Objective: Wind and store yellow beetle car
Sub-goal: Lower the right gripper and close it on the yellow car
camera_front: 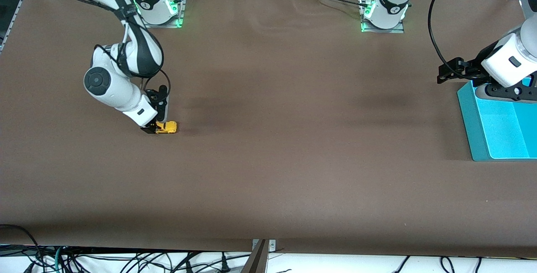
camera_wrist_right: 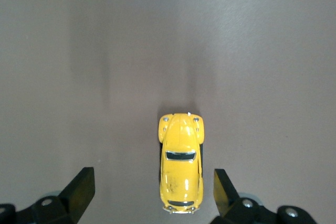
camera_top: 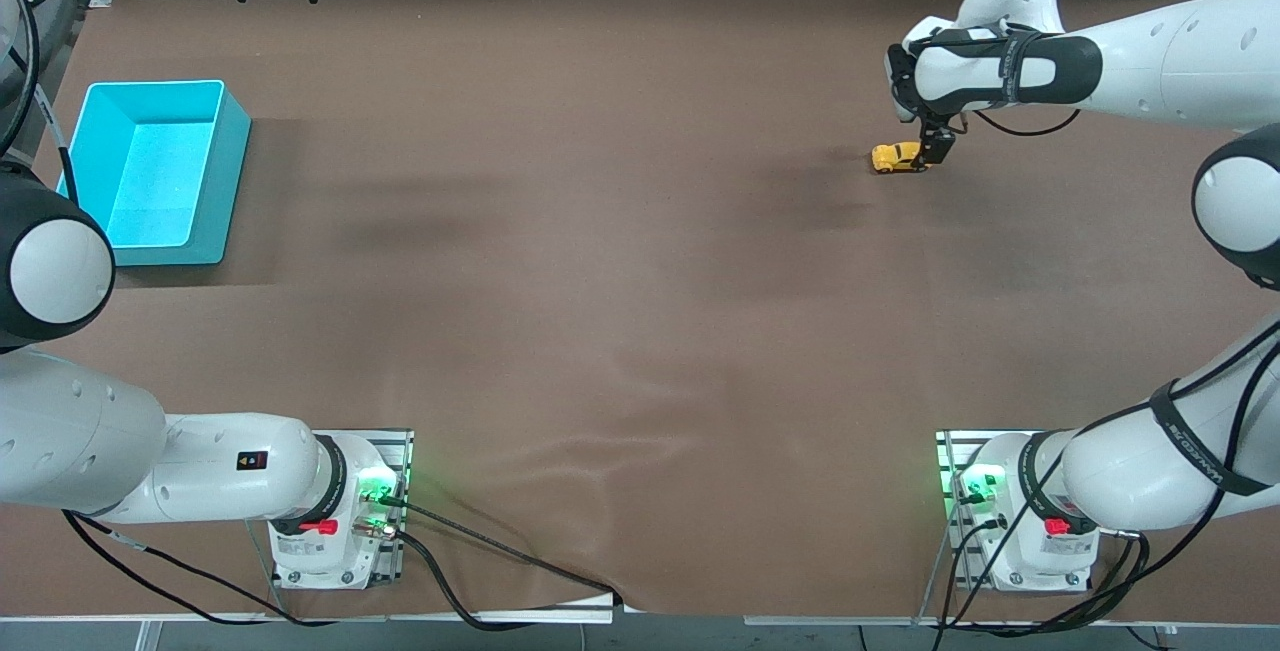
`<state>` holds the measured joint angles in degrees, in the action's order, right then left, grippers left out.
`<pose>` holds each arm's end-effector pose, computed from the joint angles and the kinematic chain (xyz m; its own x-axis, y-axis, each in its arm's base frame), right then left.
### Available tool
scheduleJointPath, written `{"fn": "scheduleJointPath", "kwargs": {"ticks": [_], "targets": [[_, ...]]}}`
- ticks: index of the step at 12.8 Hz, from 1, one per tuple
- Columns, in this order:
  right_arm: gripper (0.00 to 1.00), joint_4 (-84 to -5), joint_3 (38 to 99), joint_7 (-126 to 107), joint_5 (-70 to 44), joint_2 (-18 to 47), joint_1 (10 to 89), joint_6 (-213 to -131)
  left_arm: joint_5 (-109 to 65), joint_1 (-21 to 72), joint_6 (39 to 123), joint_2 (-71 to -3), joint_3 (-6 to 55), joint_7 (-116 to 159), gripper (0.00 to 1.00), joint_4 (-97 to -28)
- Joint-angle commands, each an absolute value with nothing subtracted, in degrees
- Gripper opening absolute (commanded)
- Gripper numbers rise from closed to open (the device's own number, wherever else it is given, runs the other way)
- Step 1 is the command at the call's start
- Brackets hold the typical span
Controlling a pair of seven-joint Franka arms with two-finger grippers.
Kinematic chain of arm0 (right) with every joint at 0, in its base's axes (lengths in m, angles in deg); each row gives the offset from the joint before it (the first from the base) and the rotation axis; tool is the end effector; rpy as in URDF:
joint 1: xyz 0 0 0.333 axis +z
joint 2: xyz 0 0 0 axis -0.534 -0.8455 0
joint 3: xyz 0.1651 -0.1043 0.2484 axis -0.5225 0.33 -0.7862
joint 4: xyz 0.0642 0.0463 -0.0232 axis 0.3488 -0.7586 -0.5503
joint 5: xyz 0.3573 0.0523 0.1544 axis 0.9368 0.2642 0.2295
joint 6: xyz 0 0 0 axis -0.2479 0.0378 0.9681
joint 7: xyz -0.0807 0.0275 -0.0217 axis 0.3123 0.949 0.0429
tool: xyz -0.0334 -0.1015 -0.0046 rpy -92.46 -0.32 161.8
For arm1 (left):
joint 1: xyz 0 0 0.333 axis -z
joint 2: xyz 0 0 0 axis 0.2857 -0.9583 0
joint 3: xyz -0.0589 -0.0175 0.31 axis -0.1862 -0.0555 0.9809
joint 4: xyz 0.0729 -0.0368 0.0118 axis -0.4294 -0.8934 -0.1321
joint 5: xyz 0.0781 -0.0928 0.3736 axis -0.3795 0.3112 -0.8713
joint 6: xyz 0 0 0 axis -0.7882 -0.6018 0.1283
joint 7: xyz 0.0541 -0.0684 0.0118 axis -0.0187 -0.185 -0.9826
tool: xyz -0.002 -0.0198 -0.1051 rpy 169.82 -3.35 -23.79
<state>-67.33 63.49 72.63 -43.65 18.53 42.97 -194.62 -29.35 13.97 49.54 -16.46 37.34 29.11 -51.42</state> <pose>0.5613 0.1009 0.2431 -0.0481 0.9971 0.0590 0.9969 0.0517 -0.0597 0.5717 -0.0289 0.5823 0.9890 -0.0704 -0.1303 -0.0662 -0.9972 0.0359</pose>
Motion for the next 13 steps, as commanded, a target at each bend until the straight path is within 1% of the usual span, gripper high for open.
{"fn": "scheduleJointPath", "kwargs": {"ticks": [1,4,8,9,12,13], "targets": [[1.0,-67.8,63.0,78.1,-41.5,16.5,41.9,-197.7,-28.6,13.8,48.1,-17.3,37.3,30.0,1.0,-49.5],[1.0,-67.5,63.0,79.4,-41.7,14.4,41.9,-202.0,-28.6,13.8,48.1,-17.3,37.3,30.0,1.0,-49.5],[1.0,-67.3,63.0,79.8,-41.6,13.5,41.9,-202.8,-28.6,13.8,48.1,-17.3,37.3,30.0,1.0,-49.5],[0.94,-67.5,63.0,79.8,-41.5,13.4,41.9,-203.5,-28.6,13.8,48.1,-17.3,37.3,30.0,1.0,-49.5],[0.65,-67.7,63.0,79.8,-41.4,12.6,41.9,-204.2,-28.6,13.8,48.1,-17.3,37.3,30.0,1.0,-49.5],[0.57,-67.7,63.0,79.8,-41.4,12.5,41.9,-204.3,-28.6,13.8,48.1,-17.3,37.3,30.0,1.0,-49.5]]}}
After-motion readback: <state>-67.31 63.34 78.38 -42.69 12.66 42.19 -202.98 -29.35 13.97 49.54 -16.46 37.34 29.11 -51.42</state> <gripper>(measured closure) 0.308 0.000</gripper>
